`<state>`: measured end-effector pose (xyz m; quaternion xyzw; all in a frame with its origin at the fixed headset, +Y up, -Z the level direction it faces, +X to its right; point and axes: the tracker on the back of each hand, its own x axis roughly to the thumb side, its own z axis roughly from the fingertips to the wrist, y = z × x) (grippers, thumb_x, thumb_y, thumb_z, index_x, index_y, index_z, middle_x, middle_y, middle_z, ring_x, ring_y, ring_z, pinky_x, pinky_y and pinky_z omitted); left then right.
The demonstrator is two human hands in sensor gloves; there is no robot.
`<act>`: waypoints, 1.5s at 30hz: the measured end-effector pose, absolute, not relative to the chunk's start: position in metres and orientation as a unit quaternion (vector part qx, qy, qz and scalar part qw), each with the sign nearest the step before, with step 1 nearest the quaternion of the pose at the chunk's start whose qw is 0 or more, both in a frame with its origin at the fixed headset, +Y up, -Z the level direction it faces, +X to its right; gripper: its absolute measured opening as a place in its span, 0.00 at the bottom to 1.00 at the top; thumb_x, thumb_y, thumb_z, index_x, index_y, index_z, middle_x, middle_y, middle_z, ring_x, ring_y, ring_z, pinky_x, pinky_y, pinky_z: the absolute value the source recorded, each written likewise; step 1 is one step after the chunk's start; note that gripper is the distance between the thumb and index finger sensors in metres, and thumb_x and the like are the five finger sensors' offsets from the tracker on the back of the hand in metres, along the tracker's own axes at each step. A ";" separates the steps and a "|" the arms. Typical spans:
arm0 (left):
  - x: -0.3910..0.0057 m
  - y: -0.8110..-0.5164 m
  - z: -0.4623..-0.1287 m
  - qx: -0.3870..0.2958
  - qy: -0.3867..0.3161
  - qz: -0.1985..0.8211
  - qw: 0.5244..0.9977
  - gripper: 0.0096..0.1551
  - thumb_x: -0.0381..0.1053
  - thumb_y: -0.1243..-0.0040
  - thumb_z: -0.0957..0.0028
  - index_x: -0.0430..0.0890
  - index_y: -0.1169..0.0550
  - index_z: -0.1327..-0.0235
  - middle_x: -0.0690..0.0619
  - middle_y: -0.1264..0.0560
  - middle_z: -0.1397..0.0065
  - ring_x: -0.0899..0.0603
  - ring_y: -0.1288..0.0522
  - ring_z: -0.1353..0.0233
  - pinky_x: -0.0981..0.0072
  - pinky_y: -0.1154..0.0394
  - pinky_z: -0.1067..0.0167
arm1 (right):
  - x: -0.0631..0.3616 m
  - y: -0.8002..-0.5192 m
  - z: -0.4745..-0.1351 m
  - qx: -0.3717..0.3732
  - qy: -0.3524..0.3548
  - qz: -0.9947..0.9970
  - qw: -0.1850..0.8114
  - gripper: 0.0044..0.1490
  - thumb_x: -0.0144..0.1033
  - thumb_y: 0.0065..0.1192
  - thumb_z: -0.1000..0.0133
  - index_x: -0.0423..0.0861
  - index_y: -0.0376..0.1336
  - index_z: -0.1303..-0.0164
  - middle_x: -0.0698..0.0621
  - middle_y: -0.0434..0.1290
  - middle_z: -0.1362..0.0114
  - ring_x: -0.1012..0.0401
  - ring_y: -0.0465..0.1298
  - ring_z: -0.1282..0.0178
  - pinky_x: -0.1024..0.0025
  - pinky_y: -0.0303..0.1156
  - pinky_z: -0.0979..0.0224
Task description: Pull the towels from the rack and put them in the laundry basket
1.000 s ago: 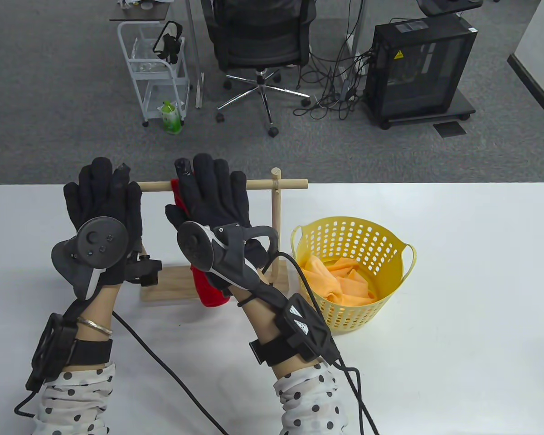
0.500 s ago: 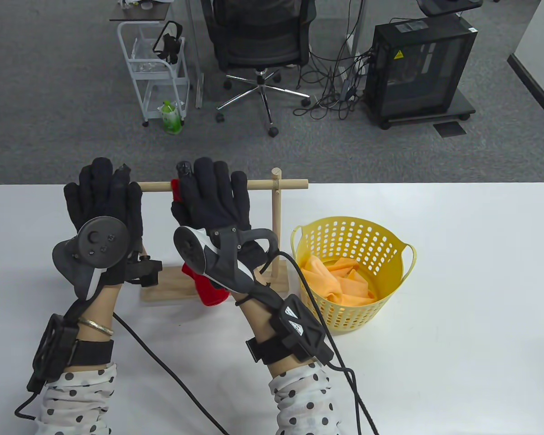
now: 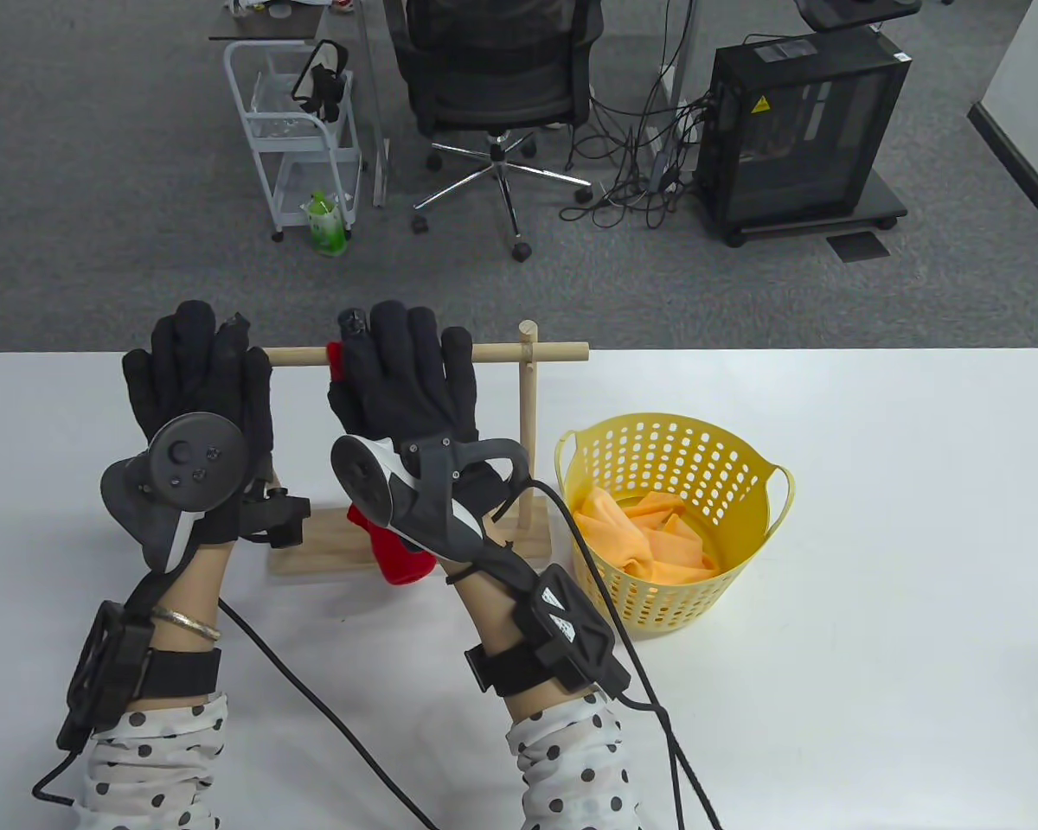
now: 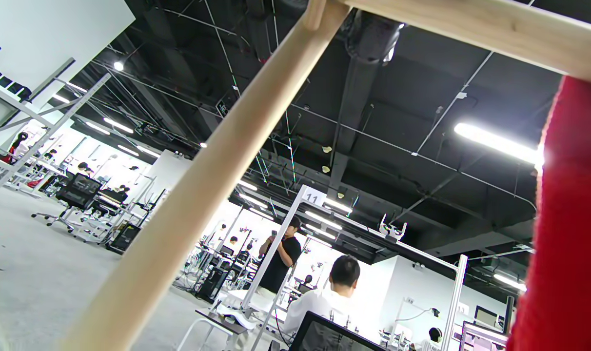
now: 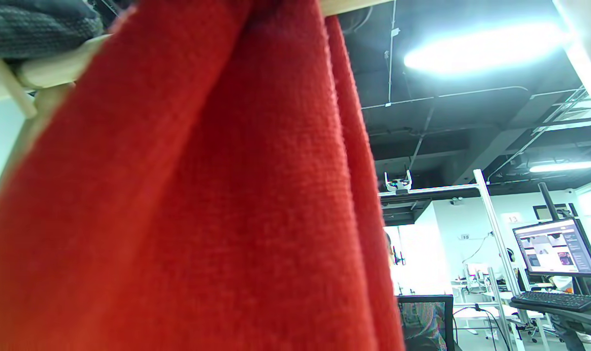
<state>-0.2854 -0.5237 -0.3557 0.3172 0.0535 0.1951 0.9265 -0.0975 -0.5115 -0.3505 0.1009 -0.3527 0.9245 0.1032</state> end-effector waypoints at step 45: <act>-0.284 -0.523 -0.356 0.305 0.060 0.185 0.932 0.37 0.67 0.69 0.32 0.54 0.33 0.15 0.60 0.49 0.06 0.50 0.54 0.07 0.57 0.69 0.10 | 0.012 -0.392 -0.315 0.117 -0.395 0.874 0.259 0.36 0.44 0.52 0.33 0.56 0.50 0.13 0.50 0.47 0.11 0.61 0.68 0.16 0.70 0.66 0.13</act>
